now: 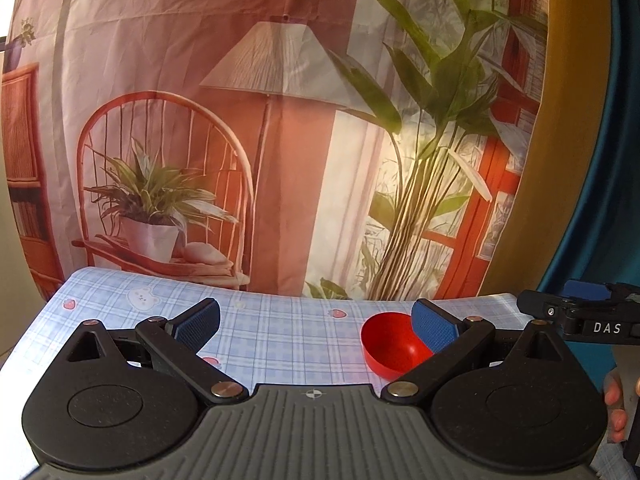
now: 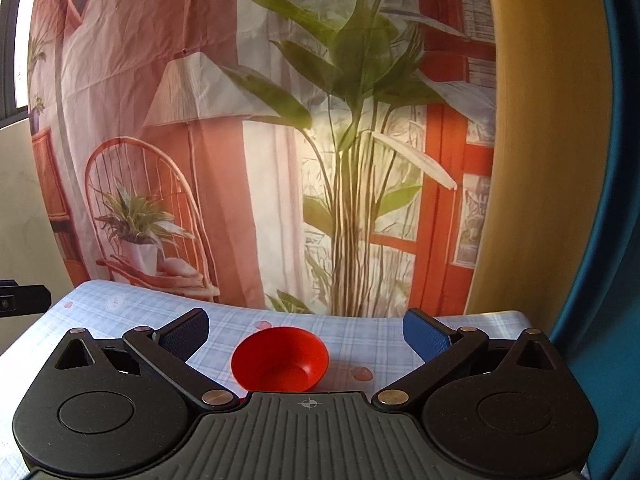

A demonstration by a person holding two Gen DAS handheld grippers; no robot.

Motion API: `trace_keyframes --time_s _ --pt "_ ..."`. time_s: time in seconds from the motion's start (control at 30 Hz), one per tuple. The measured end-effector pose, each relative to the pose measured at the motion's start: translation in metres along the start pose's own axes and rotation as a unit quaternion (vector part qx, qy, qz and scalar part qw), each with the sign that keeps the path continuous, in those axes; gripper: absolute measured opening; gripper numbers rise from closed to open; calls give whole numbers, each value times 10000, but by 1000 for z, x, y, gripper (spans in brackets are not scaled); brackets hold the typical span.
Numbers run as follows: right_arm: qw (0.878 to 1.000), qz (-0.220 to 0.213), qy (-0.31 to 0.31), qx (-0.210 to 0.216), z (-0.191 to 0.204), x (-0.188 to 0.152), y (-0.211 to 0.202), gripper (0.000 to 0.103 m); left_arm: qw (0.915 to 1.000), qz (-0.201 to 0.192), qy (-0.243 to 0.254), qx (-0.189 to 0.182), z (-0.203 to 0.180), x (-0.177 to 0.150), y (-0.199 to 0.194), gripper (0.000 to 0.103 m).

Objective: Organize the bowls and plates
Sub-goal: 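Move the left gripper to a red bowl rim and close on it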

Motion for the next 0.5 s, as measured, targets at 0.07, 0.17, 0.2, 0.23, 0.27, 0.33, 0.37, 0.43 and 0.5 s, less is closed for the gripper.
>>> trace_keyframes --time_s 0.07,0.17,0.2,0.23,0.27,0.33,0.37,0.43,0.5 --pt "10000 21 -77 -36 -5 1 6 103 9999 70 93 41 -7 1 12 103" --pt "9998 114 -116 -73 -13 -3 18 103 9996 208 196 -5 -16 0 30 103" --pt "9998 149 -82 -82 -17 -6 23 103 9994 244 230 -1 -18 -1 37 102" --pt "9998 180 -29 -88 -20 -9 27 103 9992 287 264 12 -21 -2 44 102" --pt "9997 208 60 -89 -25 -12 32 103 9990 356 278 49 -22 -4 52 101" --pt "9994 227 228 -84 -34 -18 40 103 9983 525 251 12 -25 -9 66 97" --pt "9992 241 320 -80 -40 -22 45 103 9977 626 241 -56 -27 -13 73 91" --pt "9985 299 459 -95 -49 -30 54 103 9963 815 248 -95 -30 -21 87 85" --pt "9978 368 551 -89 -56 -38 63 100 9946 996 271 -136 -33 -31 100 77"
Point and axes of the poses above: each gripper's, at about its wrist camera, not at the fingertips, and y roughly the way its jaws point, z to its left, x to its top, the point moved 10 cm from there along y, roughly the way its jaws point, and after that the axes turned 14 degrees about x, right-handed, at the moved point
